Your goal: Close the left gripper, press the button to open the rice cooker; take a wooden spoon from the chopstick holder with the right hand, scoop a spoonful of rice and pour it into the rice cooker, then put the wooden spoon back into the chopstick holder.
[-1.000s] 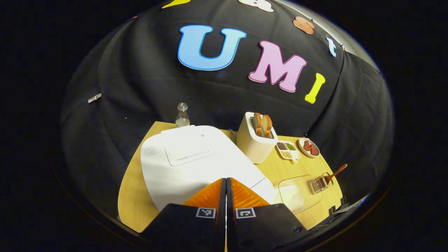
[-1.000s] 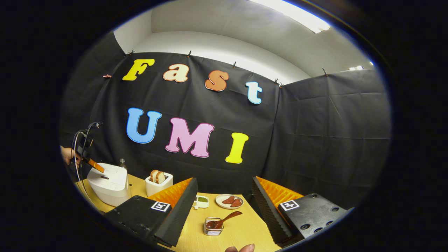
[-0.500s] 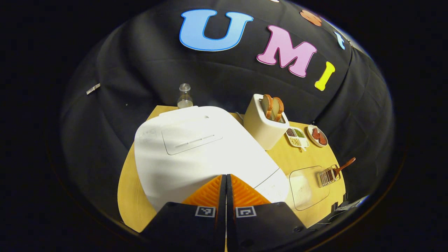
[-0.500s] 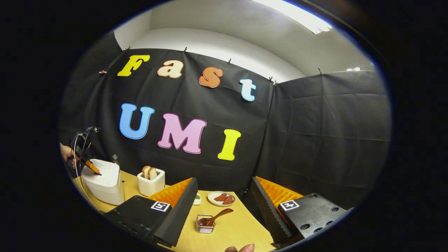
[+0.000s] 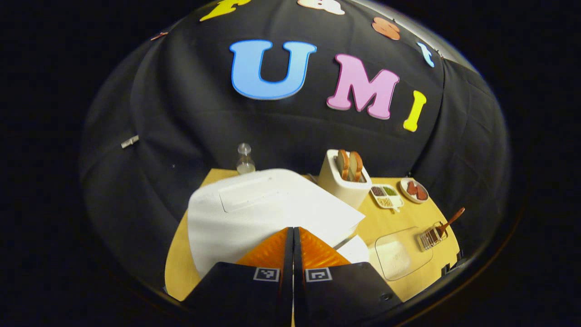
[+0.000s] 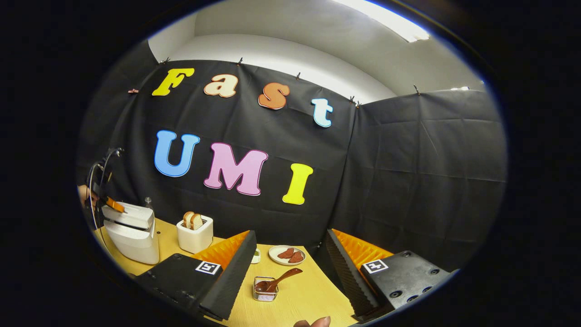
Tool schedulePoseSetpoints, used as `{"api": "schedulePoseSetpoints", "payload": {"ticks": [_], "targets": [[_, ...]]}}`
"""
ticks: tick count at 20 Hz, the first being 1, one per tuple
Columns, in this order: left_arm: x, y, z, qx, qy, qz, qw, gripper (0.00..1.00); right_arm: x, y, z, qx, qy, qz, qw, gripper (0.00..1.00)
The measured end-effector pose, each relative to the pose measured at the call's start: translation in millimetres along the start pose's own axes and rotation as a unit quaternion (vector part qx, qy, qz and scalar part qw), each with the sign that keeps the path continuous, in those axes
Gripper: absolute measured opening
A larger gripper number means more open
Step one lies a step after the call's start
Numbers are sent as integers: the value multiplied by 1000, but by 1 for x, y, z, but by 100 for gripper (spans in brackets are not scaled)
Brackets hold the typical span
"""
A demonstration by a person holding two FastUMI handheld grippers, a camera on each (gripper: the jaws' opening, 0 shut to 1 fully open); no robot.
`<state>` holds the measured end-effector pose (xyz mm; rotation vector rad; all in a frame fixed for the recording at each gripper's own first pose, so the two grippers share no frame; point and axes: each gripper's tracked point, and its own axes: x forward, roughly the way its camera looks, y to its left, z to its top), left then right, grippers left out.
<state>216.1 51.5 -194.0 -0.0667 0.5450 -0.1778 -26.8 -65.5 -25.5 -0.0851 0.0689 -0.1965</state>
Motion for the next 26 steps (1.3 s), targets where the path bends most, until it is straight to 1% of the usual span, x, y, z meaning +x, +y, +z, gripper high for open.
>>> {"api": "schedulePoseSetpoints", "payload": {"ticks": [1,2,4,6,7,8,9,11,12,13,17,19,22,24,26], "targets": [[-7,4,18,8,-32,12,999,7,0,0,-2,2,2,0,1000,97],[-15,9,38,21,-64,25,997,7,1,-2,-4,5,4,0,1000,97],[-31,17,71,51,-125,58,989,9,0,-2,-6,9,5,3,1000,97],[-57,18,90,58,-163,75,982,11,2,-2,-9,8,6,8,1000,97],[-61,16,93,52,-174,78,980,14,3,-1,-9,9,6,12,1000,97],[-69,11,94,45,-184,77,979,27,4,-2,-11,11,7,16,1000,97],[-79,5,93,39,-193,73,978,35,5,-2,-13,13,8,20,1000,97],[-98,-5,90,26,-210,71,975,74,11,0,-18,22,12,35,999,97],[-110,-10,88,20,-215,75,974,91,13,1,-23,29,16,46,998,98],[-116,-14,83,14,-221,79,972,95,16,2,-29,35,20,58,998,98],[-154,-36,72,-8,-236,104,966,96,39,-7,-63,67,55,83,993,98],[-167,-52,64,-15,-238,112,965,95,53,-11,-89,77,77,91,990,98],[-183,-76,50,-31,-226,130,965,95,78,-11,-141,101,116,110,982,98],[-191,-97,39,-44,-216,130,967,96,95,-6,-180,124,144,120,974,98],[-195,-114,29,-47,-207,132,968,96,110,-1,-222,139,174,135,965,98]]}}
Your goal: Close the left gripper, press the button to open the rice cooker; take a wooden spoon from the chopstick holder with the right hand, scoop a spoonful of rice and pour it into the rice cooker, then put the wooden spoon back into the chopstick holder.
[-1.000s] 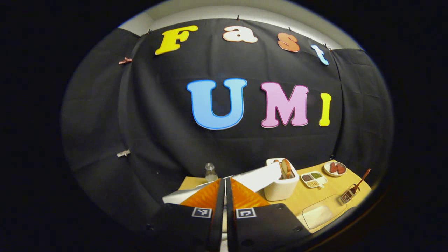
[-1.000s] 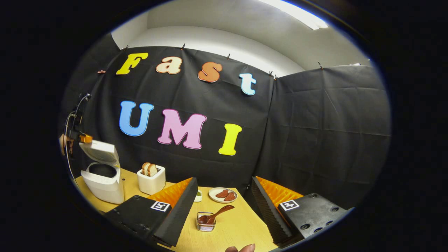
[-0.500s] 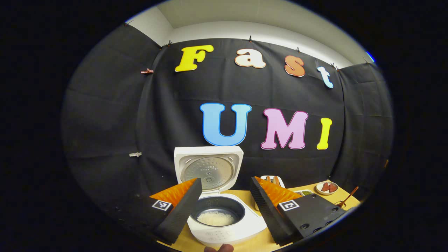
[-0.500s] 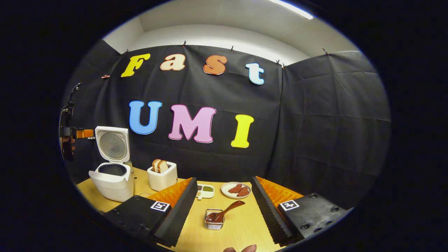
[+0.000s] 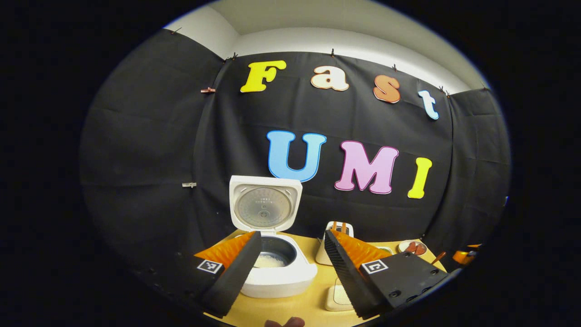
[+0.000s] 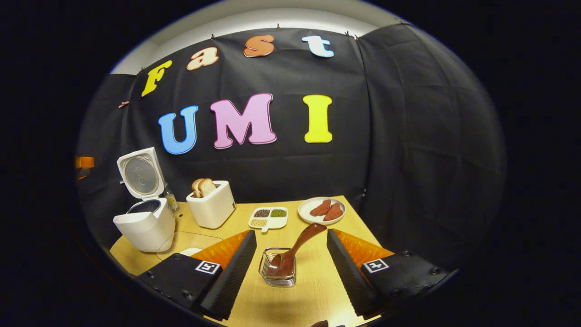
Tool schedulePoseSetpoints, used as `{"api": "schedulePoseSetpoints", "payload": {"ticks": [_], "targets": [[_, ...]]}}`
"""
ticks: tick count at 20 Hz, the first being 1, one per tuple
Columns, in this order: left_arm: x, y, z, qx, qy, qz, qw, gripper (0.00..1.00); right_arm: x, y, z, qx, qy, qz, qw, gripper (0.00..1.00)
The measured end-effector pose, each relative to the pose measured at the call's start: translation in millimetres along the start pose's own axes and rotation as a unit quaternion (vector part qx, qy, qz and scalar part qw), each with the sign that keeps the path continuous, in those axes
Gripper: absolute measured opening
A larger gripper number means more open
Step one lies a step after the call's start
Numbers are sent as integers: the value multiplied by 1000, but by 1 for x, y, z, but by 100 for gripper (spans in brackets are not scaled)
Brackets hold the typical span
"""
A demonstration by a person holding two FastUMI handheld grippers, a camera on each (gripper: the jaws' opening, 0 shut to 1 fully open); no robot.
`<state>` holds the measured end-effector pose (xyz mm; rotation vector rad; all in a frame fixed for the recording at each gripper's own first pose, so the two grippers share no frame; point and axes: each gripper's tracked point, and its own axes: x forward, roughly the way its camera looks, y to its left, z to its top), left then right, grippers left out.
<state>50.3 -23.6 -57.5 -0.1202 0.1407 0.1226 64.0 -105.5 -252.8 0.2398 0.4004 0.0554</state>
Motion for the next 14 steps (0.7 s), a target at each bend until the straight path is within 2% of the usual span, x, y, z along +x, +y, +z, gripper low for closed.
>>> {"api": "schedulePoseSetpoints", "payload": {"ticks": [4,6,7,9,12,13,14], "targets": [[-17,-21,-14,14,23,14,1000,95,45,-8,-39,55,39,41,997,95],[-25,-28,-18,17,32,22,999,95,71,-11,-55,71,54,54,995,87],[-28,-29,-22,18,36,28,999,95,83,-9,-63,76,64,61,993,86],[-33,-32,-27,15,45,40,998,95,104,-7,-74,81,74,72,991,76],[-37,-31,-33,11,54,58,997,95,129,1,-85,91,85,83,989,74],[-38,-30,-37,11,59,64,996,95,132,1,-92,90,92,73,989,74],[-39,-29,-39,9,62,68,996,95,135,-1,-96,83,97,64,990,59]]}}
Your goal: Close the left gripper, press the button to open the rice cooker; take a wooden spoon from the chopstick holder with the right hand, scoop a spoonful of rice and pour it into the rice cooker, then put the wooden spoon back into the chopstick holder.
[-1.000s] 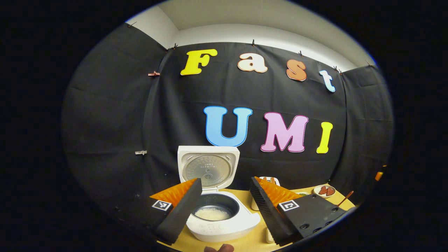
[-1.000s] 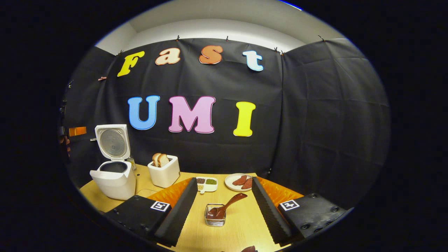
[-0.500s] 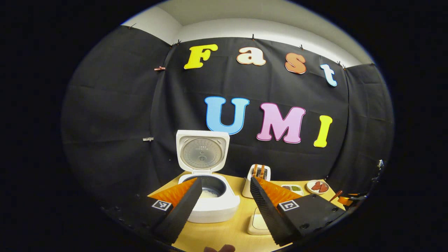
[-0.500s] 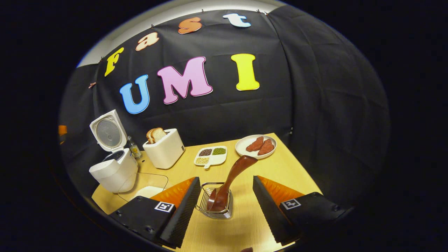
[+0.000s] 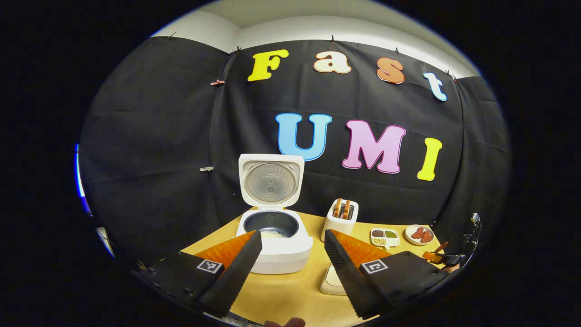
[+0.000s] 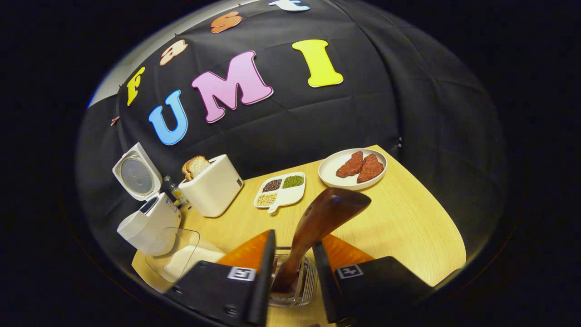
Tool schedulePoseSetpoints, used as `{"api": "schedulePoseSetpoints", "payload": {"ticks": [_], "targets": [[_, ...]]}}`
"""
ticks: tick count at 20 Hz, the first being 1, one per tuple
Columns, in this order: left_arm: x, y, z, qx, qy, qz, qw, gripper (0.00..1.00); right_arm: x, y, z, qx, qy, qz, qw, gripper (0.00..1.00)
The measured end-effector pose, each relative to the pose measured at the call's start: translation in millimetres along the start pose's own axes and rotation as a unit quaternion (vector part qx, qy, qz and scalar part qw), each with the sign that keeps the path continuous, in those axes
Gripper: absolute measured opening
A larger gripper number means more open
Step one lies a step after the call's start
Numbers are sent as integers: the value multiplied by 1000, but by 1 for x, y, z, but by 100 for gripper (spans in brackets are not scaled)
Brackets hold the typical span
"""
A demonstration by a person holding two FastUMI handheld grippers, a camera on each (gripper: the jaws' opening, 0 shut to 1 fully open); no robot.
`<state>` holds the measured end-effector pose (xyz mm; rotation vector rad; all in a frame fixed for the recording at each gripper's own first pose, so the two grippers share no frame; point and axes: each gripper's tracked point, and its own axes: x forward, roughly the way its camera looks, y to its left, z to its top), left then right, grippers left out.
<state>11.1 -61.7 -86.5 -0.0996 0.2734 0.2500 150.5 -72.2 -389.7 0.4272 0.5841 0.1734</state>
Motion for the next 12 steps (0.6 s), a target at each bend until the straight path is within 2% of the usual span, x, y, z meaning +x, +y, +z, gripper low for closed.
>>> {"api": "schedulePoseSetpoints", "payload": {"ticks": [1,3,4,7,8,10,12], "targets": [[0,0,-2,-1,3,3,1000,95,-1,2,3,-4,-3,-4,1000,40],[0,1,-4,-2,7,8,1000,95,-1,8,0,-13,-8,-4,1000,24],[1,2,-4,-1,7,9,1000,96,-2,11,-2,-17,-7,0,1000,30],[3,7,-4,4,10,14,1000,96,1,10,-1,-16,-8,9,1000,30],[4,8,-3,4,10,14,1000,96,0,15,0,2,-3,21,1000,25],[3,11,0,2,9,16,1000,96,-2,15,-1,18,-1,24,1000,15],[1,14,1,2,6,15,1000,96,-5,14,1,27,4,20,999,12]]}}
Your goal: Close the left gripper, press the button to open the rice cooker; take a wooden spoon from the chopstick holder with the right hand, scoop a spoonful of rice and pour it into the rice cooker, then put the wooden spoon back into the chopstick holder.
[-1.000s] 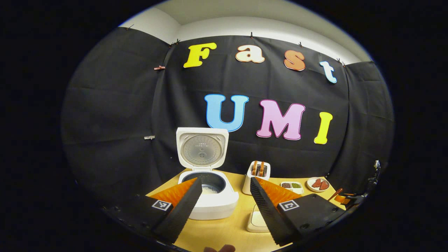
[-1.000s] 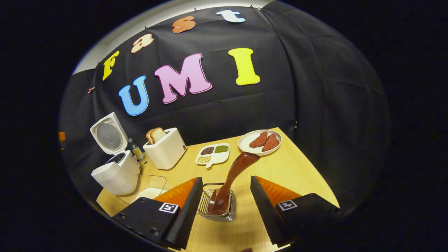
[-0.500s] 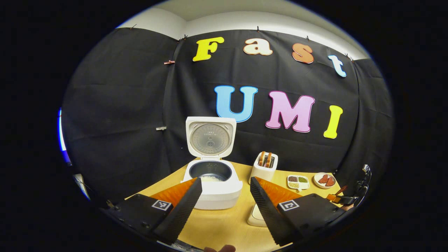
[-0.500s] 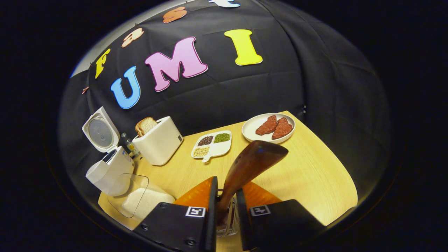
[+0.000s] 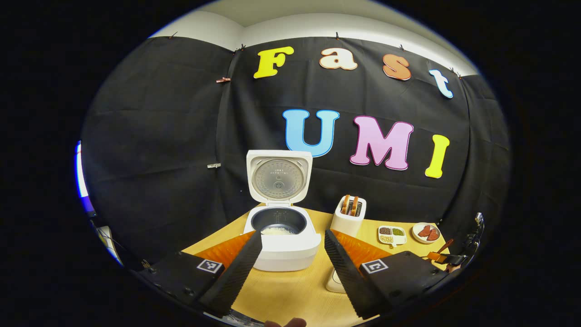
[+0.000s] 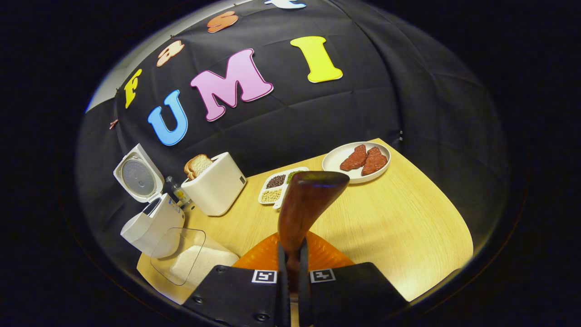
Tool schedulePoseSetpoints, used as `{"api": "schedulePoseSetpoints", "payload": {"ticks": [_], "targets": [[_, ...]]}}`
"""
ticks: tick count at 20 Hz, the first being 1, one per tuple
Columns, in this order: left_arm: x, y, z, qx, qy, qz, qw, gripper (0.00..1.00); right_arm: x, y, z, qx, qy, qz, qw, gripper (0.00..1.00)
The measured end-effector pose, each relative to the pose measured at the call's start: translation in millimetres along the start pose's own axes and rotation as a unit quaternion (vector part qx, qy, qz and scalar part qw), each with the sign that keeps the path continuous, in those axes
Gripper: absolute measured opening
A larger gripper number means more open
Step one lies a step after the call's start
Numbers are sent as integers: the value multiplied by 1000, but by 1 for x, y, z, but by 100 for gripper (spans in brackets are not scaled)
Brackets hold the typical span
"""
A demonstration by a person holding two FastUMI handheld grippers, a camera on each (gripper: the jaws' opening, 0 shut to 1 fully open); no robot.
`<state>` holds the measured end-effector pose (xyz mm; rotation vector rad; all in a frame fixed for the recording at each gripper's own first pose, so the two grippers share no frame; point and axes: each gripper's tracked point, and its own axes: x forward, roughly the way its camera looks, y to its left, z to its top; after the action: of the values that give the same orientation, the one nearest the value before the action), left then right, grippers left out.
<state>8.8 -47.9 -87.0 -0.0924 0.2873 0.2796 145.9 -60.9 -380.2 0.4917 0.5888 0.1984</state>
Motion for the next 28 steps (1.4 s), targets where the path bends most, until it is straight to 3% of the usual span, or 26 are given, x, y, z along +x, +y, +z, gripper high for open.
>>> {"api": "schedulePoseSetpoints", "payload": {"ticks": [6,11,16,20,21,22,27,28], "targets": [[3,21,7,1,-21,-43,999,95,-35,26,61,-17,-67,-10,998,12],[20,61,11,-7,-23,-86,996,95,-68,111,95,-60,-113,10,992,11],[41,103,7,-15,-19,-105,994,95,-47,188,56,-147,-92,21,985,11],[56,127,2,-5,-19,-110,994,95,-12,224,12,-236,-65,17,970,11],[59,131,2,-1,-19,-112,993,95,0,226,0,-257,-49,2,965,16],[60,136,3,4,-19,-112,993,95,5,227,-8,-273,-41,-7,961,11],[65,154,1,15,-16,-118,993,95,34,215,-61,-338,13,-68,938,12],[68,156,-1,14,-15,-119,993,95,37,212,-72,-344,24,-81,935,16]]}}
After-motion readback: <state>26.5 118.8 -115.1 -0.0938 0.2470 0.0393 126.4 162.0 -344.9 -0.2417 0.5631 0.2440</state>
